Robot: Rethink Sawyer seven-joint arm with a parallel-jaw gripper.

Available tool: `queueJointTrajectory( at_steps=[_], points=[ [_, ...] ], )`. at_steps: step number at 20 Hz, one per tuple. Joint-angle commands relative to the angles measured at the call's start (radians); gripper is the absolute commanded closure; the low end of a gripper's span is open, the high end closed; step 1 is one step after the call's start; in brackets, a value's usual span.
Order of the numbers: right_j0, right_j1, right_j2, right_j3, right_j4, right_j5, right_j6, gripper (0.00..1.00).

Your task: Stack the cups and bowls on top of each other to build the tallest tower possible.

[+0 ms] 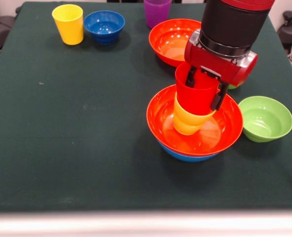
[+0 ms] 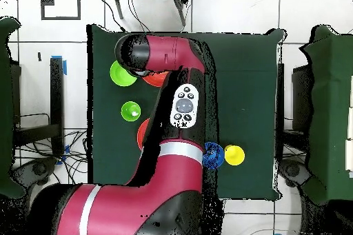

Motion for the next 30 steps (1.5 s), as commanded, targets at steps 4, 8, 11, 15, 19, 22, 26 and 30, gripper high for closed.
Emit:
queueJointTrajectory(
  at_steps=[4,8,11,15,19,22,26,30],
  points=[
    [-0.026,0.003,0.120,0.063,-0.071,0.025,-0.169,0.00],
    [-0.026,-0.015,0.118,0.085,-0.070,0.022,-0.167,0.00],
    [-0.025,-0.023,0.113,0.089,-0.072,0.026,-0.166,0.00],
    [-0.021,-0.036,0.113,0.098,-0.070,0.033,-0.163,0.00],
    [-0.010,-0.056,0.110,0.114,-0.067,0.048,-0.155,0.00],
    [-0.011,-0.052,0.108,0.089,-0.066,0.074,-0.156,0.00],
    [-0.009,-0.048,0.105,0.078,-0.068,0.081,-0.152,0.00],
    [-0.006,-0.045,0.105,0.071,-0.068,0.089,-0.147,0.00]
  ],
)
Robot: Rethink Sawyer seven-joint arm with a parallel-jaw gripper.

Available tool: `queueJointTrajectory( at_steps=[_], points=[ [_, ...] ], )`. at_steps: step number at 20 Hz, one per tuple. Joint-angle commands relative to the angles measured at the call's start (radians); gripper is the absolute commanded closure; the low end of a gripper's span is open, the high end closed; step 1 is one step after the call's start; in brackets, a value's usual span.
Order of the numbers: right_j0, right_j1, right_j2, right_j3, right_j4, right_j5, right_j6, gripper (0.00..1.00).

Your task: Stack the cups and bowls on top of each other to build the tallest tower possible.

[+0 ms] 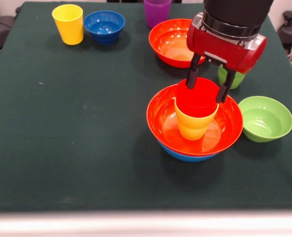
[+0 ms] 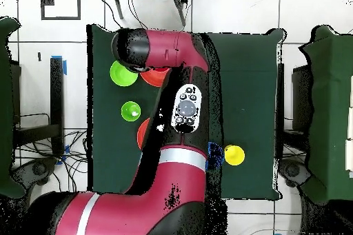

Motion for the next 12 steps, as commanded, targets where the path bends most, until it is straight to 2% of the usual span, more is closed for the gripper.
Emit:
queueJointTrajectory(
  at_steps=[1,7,12],
  points=[
    [0.001,0.008,0.100,0.069,-0.067,0.090,-0.142,0.00],
    [0.025,-0.001,0.085,0.082,-0.055,0.105,-0.087,0.00],
    [0.051,0.006,0.072,0.052,-0.044,0.147,-0.046,0.00]
  ],
)
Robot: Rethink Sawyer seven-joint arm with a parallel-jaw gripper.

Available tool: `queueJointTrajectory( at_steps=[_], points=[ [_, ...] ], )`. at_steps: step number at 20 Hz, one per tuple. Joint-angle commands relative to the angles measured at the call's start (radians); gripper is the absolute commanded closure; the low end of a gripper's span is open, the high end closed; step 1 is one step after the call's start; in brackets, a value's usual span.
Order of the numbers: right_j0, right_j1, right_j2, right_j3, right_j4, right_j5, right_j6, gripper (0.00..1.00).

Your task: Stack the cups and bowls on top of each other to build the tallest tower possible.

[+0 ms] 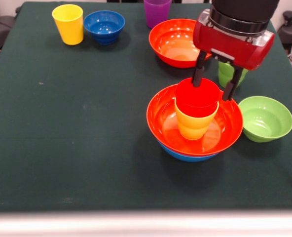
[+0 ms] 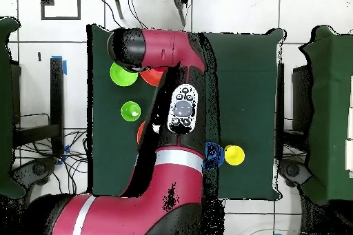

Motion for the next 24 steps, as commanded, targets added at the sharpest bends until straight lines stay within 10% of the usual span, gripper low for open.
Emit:
queueJointTrajectory(
  at_steps=[1,13,24],
  points=[
    [0.044,0.015,0.070,0.048,-0.042,0.147,-0.036,0.00],
    [0.099,0.038,0.044,0.032,-0.006,0.139,0.076,0.00],
    [0.129,0.052,0.032,0.168,0.013,-0.065,0.169,0.00]
  ],
)
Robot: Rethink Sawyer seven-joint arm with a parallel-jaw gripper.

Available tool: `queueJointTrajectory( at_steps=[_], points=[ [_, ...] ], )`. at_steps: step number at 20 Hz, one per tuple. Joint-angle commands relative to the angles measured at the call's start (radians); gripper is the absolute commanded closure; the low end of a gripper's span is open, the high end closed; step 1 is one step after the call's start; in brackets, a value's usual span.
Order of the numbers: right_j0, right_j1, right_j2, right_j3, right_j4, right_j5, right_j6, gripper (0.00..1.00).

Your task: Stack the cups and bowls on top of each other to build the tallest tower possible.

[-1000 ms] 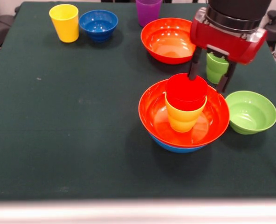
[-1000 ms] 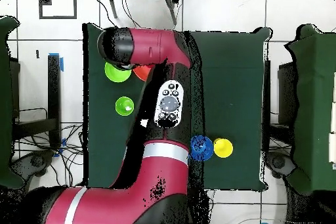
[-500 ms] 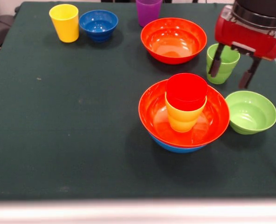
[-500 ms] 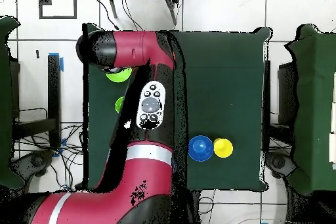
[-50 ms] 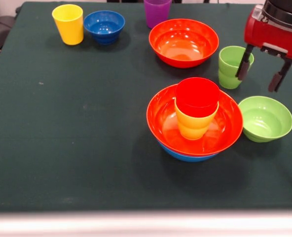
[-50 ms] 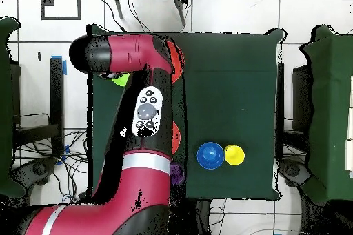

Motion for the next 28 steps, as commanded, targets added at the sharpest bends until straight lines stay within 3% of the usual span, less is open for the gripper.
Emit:
queueJointTrajectory(
  at_steps=[1,11,22,28],
  points=[
    [0.027,0.049,0.044,0.170,-0.002,-0.098,0.180,0.00],
    [0.075,0.119,-0.010,0.180,0.035,-0.198,0.250,0.00],
    [0.139,0.152,-0.074,0.152,0.126,-0.128,0.289,0.00],
    [0.140,0.165,-0.090,0.142,0.168,-0.102,0.274,0.00]
  ],
)
